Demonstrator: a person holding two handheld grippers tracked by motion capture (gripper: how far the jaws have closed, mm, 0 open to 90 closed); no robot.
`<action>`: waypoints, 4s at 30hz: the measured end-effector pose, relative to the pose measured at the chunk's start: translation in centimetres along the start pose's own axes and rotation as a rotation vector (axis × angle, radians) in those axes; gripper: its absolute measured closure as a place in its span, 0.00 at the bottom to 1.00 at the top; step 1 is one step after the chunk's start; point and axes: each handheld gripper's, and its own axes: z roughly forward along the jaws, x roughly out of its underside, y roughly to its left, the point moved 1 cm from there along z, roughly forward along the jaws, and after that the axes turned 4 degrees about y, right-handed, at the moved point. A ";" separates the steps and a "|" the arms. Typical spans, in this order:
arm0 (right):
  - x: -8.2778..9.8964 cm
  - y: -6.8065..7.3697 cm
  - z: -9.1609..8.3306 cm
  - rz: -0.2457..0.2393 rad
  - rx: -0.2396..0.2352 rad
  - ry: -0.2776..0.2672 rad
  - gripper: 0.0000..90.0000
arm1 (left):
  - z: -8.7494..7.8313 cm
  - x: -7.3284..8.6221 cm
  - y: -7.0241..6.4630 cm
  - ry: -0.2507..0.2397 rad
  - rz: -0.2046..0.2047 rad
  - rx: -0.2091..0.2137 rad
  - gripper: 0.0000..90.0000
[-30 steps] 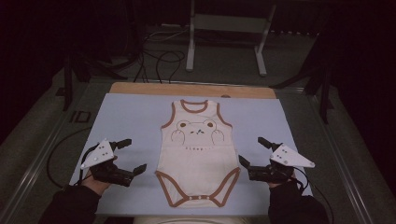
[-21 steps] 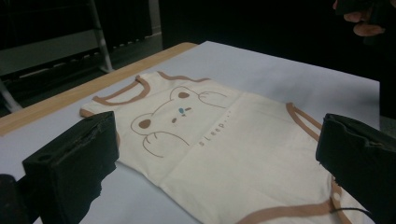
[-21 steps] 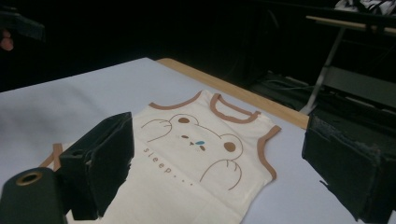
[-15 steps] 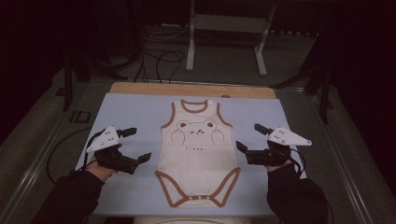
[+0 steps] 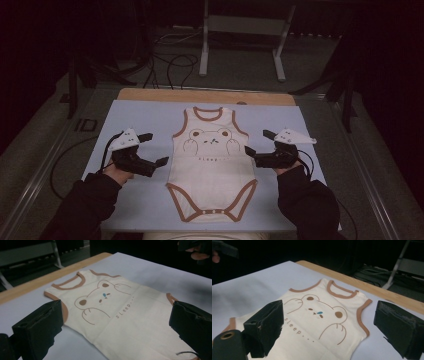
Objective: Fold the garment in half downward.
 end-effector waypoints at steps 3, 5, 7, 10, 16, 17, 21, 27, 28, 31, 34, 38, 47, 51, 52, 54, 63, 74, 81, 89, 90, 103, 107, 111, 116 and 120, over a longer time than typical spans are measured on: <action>0.2 -0.2 0.4 0.003 -0.005 0.005 0.10 | 0.5 0.0 0.0 0.010 0.003 -0.006 0.00; 0.4 -0.4 0.8 0.010 -0.019 0.008 0.10 | 1.2 0.1 0.2 0.020 0.006 -0.002 0.00; 0.5 -0.5 1.1 0.005 -0.011 0.016 0.10 | 1.5 0.2 0.3 0.030 -0.001 0.003 0.00; 1.1 -0.8 1.9 0.006 -0.015 0.038 0.10 | 2.6 0.4 0.7 0.051 -0.019 0.001 0.00; 2.2 -1.3 3.3 0.008 -0.014 0.091 0.10 | 4.2 0.9 1.2 0.074 -0.008 0.002 0.00; 2.2 -1.3 3.3 0.008 -0.014 0.091 0.10 | 4.2 0.9 1.2 0.074 -0.008 0.002 0.00; 2.9 -1.8 4.3 0.013 0.001 0.124 0.14 | 5.2 1.3 1.7 0.089 -0.018 0.005 0.00; 3.6 -2.5 5.3 0.020 0.021 0.161 0.17 | 6.6 1.9 2.6 0.134 -0.031 -0.013 0.00; 3.8 -2.6 5.4 0.032 0.019 0.168 0.18 | 6.8 2.1 2.7 0.137 -0.034 -0.015 0.00; 4.2 -3.0 5.9 0.035 0.017 0.190 0.22 | 7.4 2.4 3.0 0.157 -0.041 -0.026 0.03; 4.7 -3.4 6.4 0.057 0.029 0.205 0.26 | 8.0 2.7 3.2 0.186 -0.058 -0.038 0.06; 5.2 -3.9 6.8 0.088 0.042 0.220 0.30 | 8.8 3.0 3.5 0.224 -0.081 -0.062 0.12; 6.0 -4.4 7.9 0.101 0.063 0.280 0.39 | 10.0 3.6 4.0 0.282 -0.098 -0.093 0.22; 6.5 -4.3 8.4 0.101 0.059 0.311 0.46 | 10.3 3.7 4.2 0.320 -0.087 -0.130 0.28; 6.5 -4.4 8.5 0.095 0.059 0.317 0.47 | 10.4 3.7 4.2 0.319 -0.086 -0.135 0.31; 6.6 -4.4 8.6 0.093 0.056 0.325 0.50 | 10.4 3.7 4.3 0.324 -0.086 -0.147 0.35; 6.8 -4.4 9.3 0.081 0.059 0.361 0.59 | 11.4 3.9 4.3 0.367 -0.112 -0.176 0.47; 7.0 -4.4 9.6 0.065 0.064 0.394 0.71 | 12.1 4.0 4.1 0.377 -0.111 -0.177 0.60; 6.9 -4.3 9.7 0.050 0.065 0.402 0.85 | 12.5 3.6 4.1 0.390 -0.117 -0.165 0.82; 6.6 -3.9 9.8 0.034 0.058 0.416 0.99 | 12.8 3.2 3.8 0.405 -0.136 -0.164 0.99; 6.6 -3.9 9.7 0.030 0.058 0.416 0.99 | 12.7 3.2 3.8 0.401 -0.141 -0.163 0.99; 5.6 -3.7 8.7 0.027 0.037 0.386 0.99 | 11.2 2.8 3.9 0.359 -0.147 -0.120 0.99; 5.4 -3.5 8.2 0.030 0.024 0.380 0.99 | 10.9 2.6 3.7 0.360 -0.130 -0.102 0.99; 4.9 -3.2 7.4 0.018 0.014 0.367 0.99 | 10.6 2.5 3.6 0.357 -0.125 -0.096 0.99; 4.3 -2.9 6.6 0.011 0.001 0.356 0.99 | 9.6 1.8 3.3 0.349 -0.114 -0.084 0.99; 4.0 -2.5 6.0 -0.001 -0.005 0.347 0.99 | 9.0 1.5 2.9 0.352 -0.102 -0.074 0.99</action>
